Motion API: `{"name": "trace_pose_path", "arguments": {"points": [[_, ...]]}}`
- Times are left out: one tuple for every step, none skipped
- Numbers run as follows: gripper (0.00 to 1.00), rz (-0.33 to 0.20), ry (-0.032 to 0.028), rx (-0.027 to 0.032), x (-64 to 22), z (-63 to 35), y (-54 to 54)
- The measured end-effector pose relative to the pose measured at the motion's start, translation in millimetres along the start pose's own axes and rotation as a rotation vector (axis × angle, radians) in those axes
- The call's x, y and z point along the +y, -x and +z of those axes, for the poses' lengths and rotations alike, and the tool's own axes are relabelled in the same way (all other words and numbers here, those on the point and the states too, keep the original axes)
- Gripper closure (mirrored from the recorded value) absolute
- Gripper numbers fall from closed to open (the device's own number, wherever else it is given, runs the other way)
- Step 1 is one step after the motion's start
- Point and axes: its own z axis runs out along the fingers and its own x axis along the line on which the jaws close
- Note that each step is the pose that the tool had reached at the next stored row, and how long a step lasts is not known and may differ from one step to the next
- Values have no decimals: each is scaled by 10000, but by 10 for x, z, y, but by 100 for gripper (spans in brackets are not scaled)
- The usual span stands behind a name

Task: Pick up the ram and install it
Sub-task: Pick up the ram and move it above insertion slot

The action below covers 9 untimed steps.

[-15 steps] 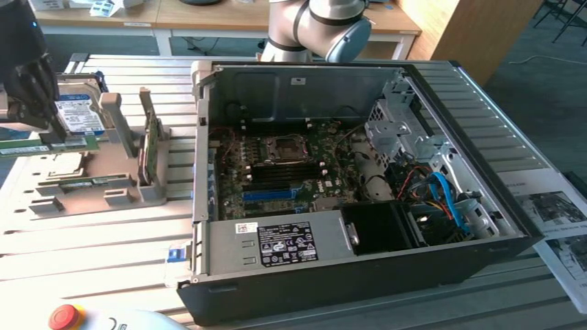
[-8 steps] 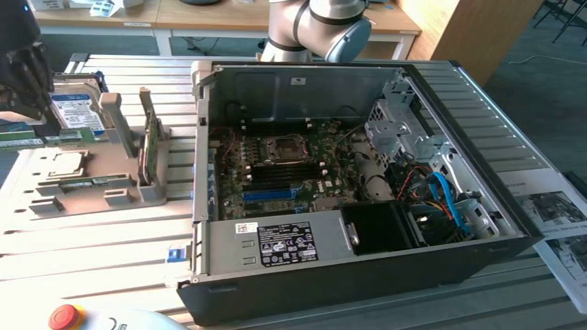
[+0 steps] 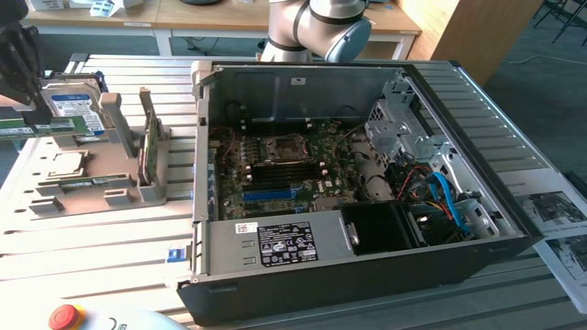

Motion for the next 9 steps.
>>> {"name": "trace_pose_path", "arguments": {"points": [[88,1,0,21,1,-25,-1],[88,2,2,43,2,-47,-2],[88,3,3,66,3,-69,-3],[88,4,4,86,3,-89,-4],[88,5,5,105,4,-110,-5],[88,6,6,123,5,-132,-5],[88,7,8,143,6,-153,-6],[88,7,9,159,7,-163,-6],[88,8,7,167,7,-164,-7]]}}
